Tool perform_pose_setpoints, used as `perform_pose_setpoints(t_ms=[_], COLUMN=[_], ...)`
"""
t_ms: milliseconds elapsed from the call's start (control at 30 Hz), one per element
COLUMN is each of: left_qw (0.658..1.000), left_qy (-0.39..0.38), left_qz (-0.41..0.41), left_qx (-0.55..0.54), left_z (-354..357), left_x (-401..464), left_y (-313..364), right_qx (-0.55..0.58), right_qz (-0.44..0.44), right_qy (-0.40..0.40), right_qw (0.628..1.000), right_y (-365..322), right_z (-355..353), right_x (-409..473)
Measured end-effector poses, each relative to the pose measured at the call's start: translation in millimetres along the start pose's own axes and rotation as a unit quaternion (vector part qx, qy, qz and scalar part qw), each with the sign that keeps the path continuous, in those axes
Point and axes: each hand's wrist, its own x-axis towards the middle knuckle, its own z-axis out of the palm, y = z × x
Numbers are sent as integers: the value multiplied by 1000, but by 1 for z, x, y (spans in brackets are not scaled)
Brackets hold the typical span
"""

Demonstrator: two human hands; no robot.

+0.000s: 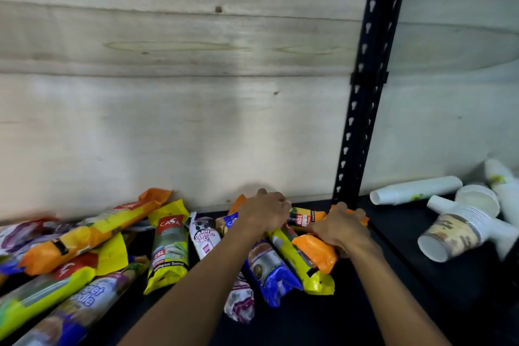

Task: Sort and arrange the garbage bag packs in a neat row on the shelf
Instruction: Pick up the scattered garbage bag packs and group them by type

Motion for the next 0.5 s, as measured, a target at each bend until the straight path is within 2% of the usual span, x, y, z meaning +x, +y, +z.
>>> perform_pose_setpoints(t_ms=[300, 400, 500], left_qw=[977, 975, 981], left_qy=[-44, -40, -18], left_qz=[-95, -108, -122], left_qx=[187, 191, 150], left_z=[22, 28, 34], left_x=[28, 31, 30], left_y=[40, 47, 51], right_qx=[-15, -12, -9], right_qz=[-25, -42, -49], right_qy=[3, 15, 21], right_qw=[1000, 999, 999], right_y=[37, 47, 50], right_z=[-18, -17, -17], right_x=[17, 19, 20])
